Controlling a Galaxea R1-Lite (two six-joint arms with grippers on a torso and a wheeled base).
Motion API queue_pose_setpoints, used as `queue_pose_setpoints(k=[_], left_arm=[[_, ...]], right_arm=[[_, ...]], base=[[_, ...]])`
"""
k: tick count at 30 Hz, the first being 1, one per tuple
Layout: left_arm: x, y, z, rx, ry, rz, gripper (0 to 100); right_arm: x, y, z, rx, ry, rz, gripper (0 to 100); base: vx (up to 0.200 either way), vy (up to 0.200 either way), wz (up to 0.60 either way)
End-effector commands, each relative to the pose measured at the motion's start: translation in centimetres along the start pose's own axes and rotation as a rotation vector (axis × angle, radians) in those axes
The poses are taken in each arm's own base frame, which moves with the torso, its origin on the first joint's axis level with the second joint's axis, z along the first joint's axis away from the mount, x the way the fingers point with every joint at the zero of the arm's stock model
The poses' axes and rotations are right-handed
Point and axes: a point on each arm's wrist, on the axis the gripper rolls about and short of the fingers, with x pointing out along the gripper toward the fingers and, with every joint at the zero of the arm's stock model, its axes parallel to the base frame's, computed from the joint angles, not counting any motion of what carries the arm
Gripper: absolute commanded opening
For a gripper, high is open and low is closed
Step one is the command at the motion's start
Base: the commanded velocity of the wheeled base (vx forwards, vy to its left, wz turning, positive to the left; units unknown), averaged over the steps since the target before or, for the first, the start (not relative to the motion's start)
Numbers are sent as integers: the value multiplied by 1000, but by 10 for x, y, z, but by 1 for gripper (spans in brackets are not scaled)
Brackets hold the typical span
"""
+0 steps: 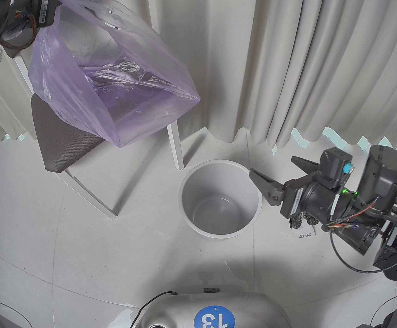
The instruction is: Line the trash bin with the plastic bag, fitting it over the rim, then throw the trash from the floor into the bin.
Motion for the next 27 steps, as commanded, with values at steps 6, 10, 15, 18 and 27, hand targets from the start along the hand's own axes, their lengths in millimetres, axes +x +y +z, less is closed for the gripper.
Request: queue_pose_setpoints(k=[6,10,15,18,27], left_arm=[[-9,-9,7,-20,-18,-44,0],[-20,-14,16,-39,-50,-69,0],[-28,-21,24,-52,-75,-89,0],[-31,-24,26,-59,-82,-112,0],[-36,-30,30,-68,-93,-129,0]], right_arm=[[62,25,-34,27,3,33,100],[85,32,-35,85,-47,36,100],[97,33,-25,123,-99,25,100],[101,32,-16,141,-131,20,100],[109,33,-24,159,-128,-12,100]], base=[[0,0,0],[0,0,0],[0,0,0],[0,0,0],[0,0,0]])
